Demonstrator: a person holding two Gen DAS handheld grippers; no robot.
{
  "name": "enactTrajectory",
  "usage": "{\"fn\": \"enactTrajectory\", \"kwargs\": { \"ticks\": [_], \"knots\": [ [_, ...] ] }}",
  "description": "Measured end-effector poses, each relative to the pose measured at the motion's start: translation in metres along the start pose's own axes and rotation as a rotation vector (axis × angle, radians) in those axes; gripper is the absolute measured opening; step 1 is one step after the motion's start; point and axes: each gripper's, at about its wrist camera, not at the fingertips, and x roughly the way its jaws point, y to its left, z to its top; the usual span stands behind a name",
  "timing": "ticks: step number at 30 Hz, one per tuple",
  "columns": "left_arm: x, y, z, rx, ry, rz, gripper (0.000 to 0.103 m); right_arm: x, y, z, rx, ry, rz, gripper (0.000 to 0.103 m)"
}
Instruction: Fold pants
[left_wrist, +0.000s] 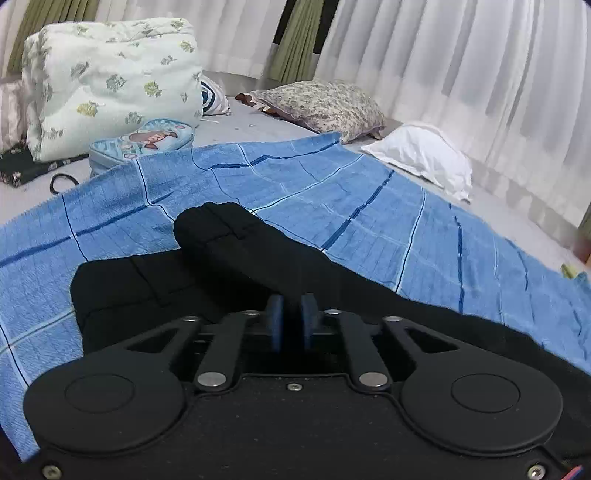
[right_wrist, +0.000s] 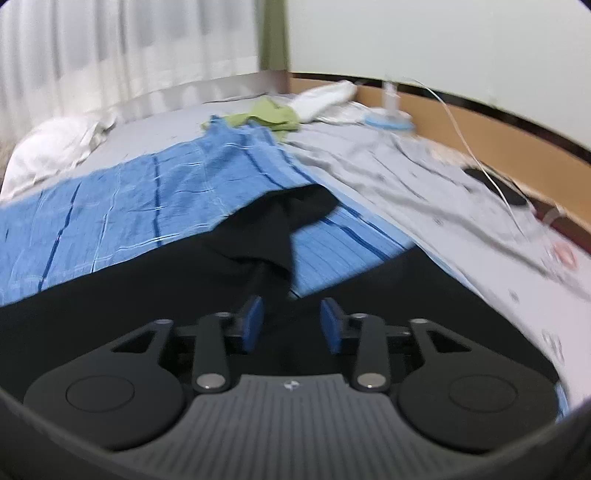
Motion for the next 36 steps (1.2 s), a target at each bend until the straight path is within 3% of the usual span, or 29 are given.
{"fn": "enactTrajectory", "kwargs": {
  "ticks": [3,5,7,11,13,14,16,17,23,28,36],
  "knots": [
    [0.003,-0.001,0.003,-0.001,-0.012,0.000,0.055,0.025,0.020,0.011,-0.081,0.007,-0.031,0.072],
    [0.008,-0.003,0.003,0.016,-0.025,0.025,0.059,0.045,0.031,0.017,-0.138,0.014,-0.071,0.078],
    [0.018,-0.004,0.003,0.019,-0.012,0.056,0.072,0.066,0.042,0.020,-0.207,0.020,-0.112,0.081],
    [0.042,0.001,0.002,-0.029,0.063,0.098,0.075,0.105,0.046,0.029,-0.227,0.044,-0.159,0.085],
    [0.056,0.004,0.000,-0.064,0.114,0.124,0.065,0.124,0.042,0.033,-0.203,0.075,-0.152,0.085],
    [0.062,0.006,-0.002,-0.069,0.124,0.132,0.059,0.132,0.040,0.034,-0.190,0.089,-0.145,0.079],
    [0.065,0.003,-0.002,-0.029,0.094,0.142,0.010,0.138,0.031,0.037,-0.112,0.102,-0.078,0.039],
    [0.066,0.002,-0.001,-0.022,0.095,0.135,0.009,0.136,0.027,0.040,-0.054,0.095,-0.059,0.007],
    [0.048,-0.002,0.020,0.000,0.000,0.109,0.003,0.092,0.007,0.055,0.067,-0.021,-0.040,0.008],
    [0.024,0.003,0.035,0.027,-0.038,0.087,0.003,0.032,-0.038,0.052,0.168,-0.104,-0.032,0.007],
    [-0.002,0.028,0.020,0.048,-0.009,0.097,0.003,-0.019,-0.110,-0.013,0.271,-0.048,-0.086,0.005]
  ]
}}
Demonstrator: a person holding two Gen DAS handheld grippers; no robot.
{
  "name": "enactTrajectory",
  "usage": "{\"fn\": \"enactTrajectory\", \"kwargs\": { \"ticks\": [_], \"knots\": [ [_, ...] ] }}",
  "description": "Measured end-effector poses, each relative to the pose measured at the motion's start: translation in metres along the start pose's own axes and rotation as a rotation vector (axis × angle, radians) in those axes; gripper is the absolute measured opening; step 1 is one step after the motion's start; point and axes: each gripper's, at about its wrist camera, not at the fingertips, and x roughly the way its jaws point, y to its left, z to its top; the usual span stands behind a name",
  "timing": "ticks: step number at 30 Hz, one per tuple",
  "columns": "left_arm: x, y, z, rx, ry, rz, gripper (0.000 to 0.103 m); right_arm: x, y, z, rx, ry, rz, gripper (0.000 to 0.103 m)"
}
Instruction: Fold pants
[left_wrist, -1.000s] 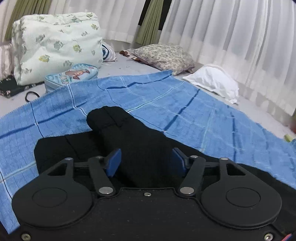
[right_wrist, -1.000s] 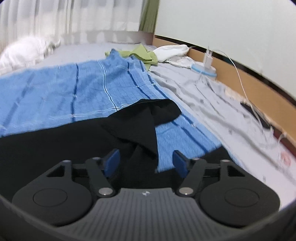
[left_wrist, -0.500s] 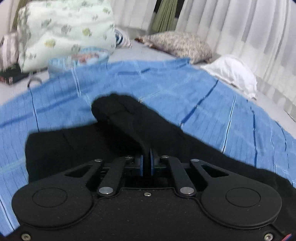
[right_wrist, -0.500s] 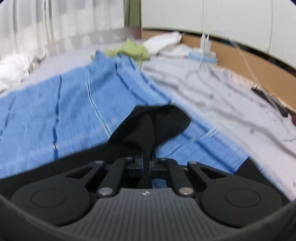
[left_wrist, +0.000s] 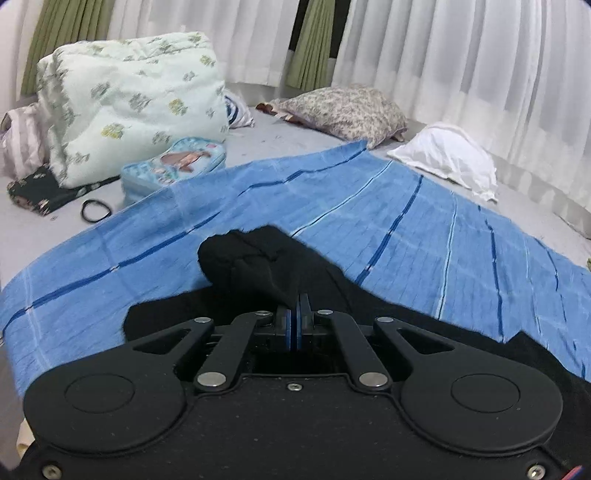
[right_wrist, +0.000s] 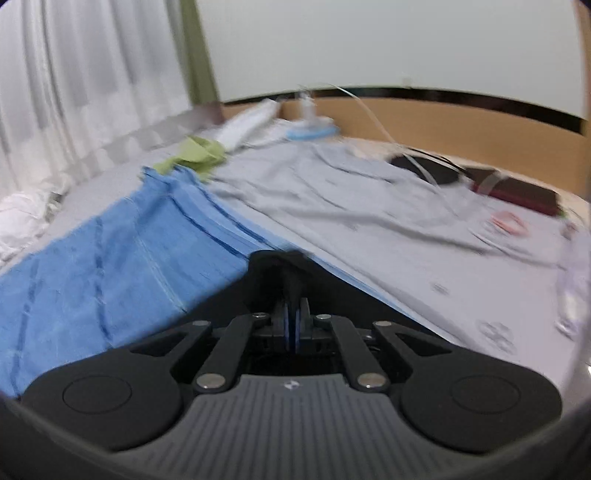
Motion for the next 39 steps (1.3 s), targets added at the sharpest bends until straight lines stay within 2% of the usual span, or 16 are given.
{"fn": "enactTrajectory", "kwargs": {
  "ticks": [6,14,23,27,29,30,33,35,37,39],
  "knots": [
    [-0.007,0.013,-0.016,0.026,0.036,0.016,0.004,-0.001,-0.046,-0.030,0.106,0.084,-0.030,0.005],
    [-0.028,0.018,-0.013,0.069,0.002,0.025,0.004,-0.018,-0.059,-0.042,0.119,0.076,-0.035,0.005],
    [-0.027,0.027,-0.034,0.083,0.060,0.058,0.004,-0.022,-0.065,-0.048,0.100,0.083,-0.065,0.006],
    [-0.019,0.028,-0.044,0.109,0.110,0.079,0.005,-0.021,-0.065,-0.051,0.074,0.096,-0.079,0.007],
    [-0.016,0.030,-0.049,0.102,0.117,0.087,0.008,-0.023,-0.060,-0.051,0.030,0.095,-0.099,0.014],
    [-0.017,0.032,-0.050,0.096,0.117,0.088,0.009,-0.024,-0.059,-0.051,0.008,0.095,-0.111,0.031],
    [-0.020,0.033,-0.051,0.108,0.105,0.091,0.017,-0.030,-0.058,-0.049,-0.002,0.098,-0.116,0.044],
    [-0.024,0.034,-0.049,0.119,0.096,0.094,0.037,-0.037,-0.057,-0.048,0.008,0.092,-0.117,0.053],
    [-0.028,0.035,-0.047,0.119,0.079,0.091,0.041,-0.048,-0.050,-0.048,-0.008,0.069,-0.117,0.055],
    [-0.032,0.035,-0.046,0.132,0.066,0.100,0.048,-0.061,-0.038,-0.049,-0.046,0.043,-0.102,0.062]
  ]
}}
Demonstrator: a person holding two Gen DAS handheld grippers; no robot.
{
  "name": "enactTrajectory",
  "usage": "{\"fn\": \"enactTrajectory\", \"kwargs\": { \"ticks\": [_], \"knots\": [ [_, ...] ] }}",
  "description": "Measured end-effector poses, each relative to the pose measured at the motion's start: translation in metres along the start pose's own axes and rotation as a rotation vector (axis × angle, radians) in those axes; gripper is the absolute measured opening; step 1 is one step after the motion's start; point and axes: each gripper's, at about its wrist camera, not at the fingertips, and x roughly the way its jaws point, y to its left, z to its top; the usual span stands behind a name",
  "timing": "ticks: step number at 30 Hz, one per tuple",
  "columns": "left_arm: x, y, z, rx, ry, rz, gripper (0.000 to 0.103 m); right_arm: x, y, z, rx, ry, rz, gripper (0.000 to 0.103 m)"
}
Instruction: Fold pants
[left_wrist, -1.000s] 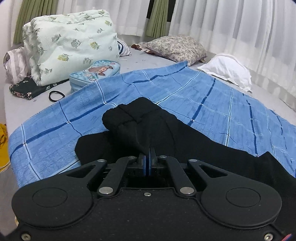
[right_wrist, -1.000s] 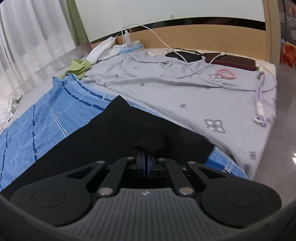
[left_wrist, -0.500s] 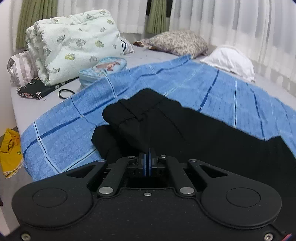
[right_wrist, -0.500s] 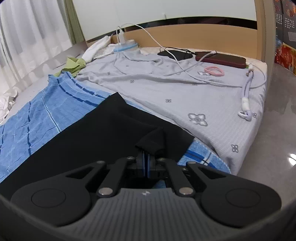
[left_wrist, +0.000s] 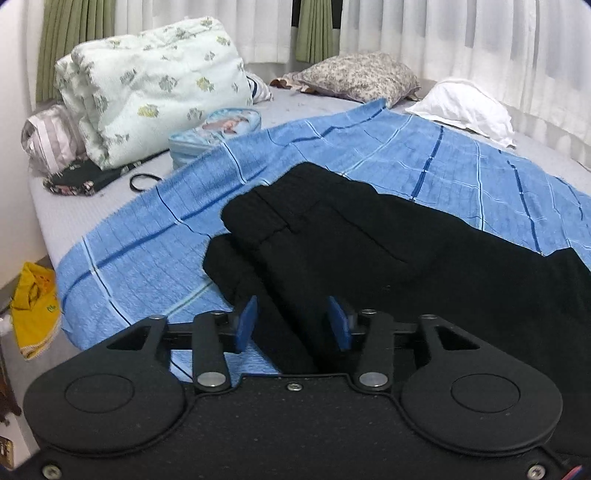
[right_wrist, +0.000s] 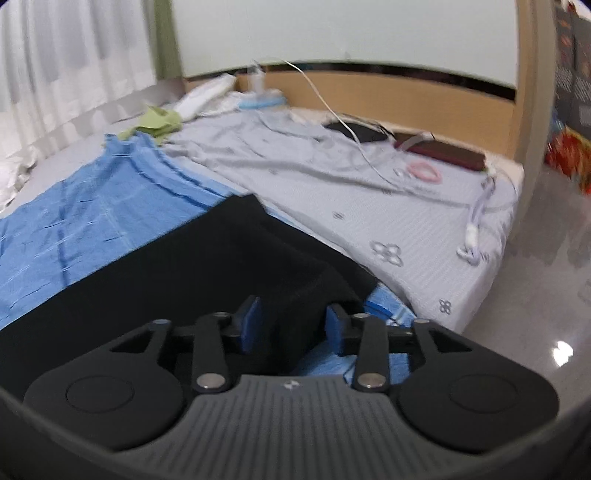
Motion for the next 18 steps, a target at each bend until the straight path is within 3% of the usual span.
{"fn": "enactTrajectory", "kwargs": {
  "ticks": [6,10,18],
  "knots": [
    [-0.014,0.002,0.001,0.033,-0.032,-0.025,0.064,-0.034,0.055,-0.008,-0.109,-0.065,0.117,0.070],
    [-0.019,0.001,0.003,0.060,-0.077,-0.023,0.085,-0.047,0.108,-0.023,-0.185,-0.062,0.264,0.071],
    [-0.013,-0.007,0.016,0.077,-0.101,-0.097,0.085,-0.068,0.234,-0.080,-0.339,-0.020,0.530,0.072]
  ]
}}
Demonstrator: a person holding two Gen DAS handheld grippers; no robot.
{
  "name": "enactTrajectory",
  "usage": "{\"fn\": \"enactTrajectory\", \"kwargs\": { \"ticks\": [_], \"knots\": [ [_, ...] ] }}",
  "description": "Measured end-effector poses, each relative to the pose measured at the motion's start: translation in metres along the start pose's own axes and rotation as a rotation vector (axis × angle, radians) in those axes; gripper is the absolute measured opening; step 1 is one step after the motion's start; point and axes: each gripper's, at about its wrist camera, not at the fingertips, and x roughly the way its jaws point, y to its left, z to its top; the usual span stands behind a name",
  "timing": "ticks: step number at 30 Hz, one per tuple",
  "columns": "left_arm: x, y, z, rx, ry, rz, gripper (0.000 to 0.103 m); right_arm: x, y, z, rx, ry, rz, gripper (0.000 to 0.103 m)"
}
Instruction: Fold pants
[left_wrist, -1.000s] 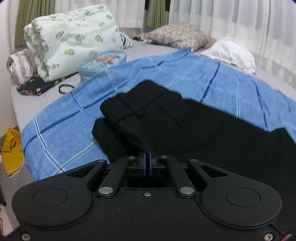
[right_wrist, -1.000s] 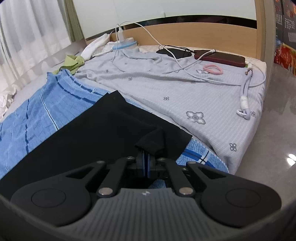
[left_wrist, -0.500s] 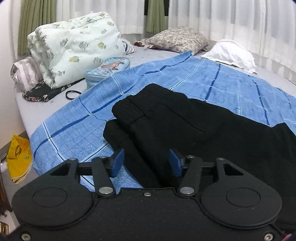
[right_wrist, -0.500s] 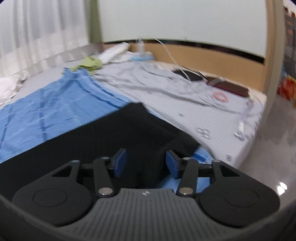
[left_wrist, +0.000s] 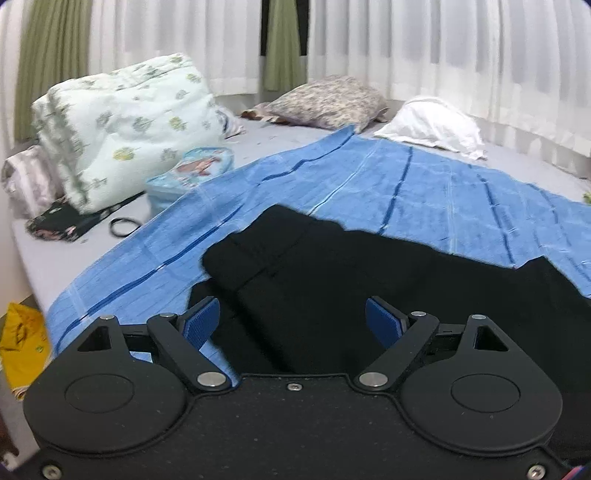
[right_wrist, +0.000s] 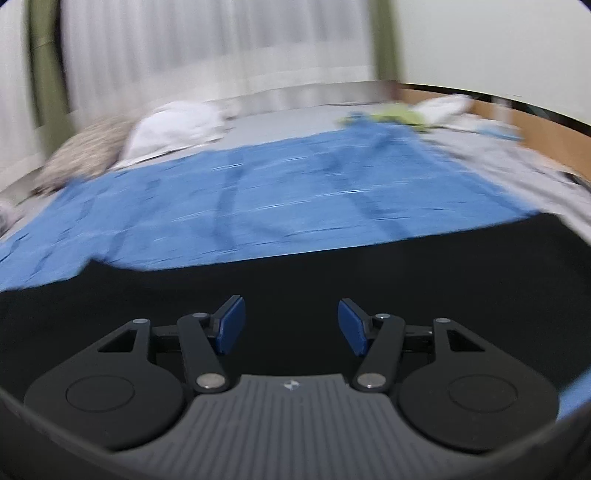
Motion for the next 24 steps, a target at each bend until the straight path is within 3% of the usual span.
{"fn": "enactTrajectory", "kwargs": {
  "ticks": [6,11,19,24],
  "knots": [
    [0.018,-0.016,0.006,0.032,0.027,-0.062,0.085,0.019,0.091,-0.015,-0.126,0.019,0.139,0.072],
    [0.033,-0.023,0.001,0.046,0.052,-0.080,0.084,0.022,0.139,-0.034,-0.205,0.039,0.207,0.072],
    [0.055,-0.012,-0.017,0.003,0.150,-0.100,0.083,0.025,0.165,-0.061,-0.283,0.085,0.257,0.072],
    [0.052,-0.017,-0.027,0.057,0.121,-0.070,0.083,0.020,0.172,-0.069,-0.340,0.090,0.266,0.073]
  ]
}}
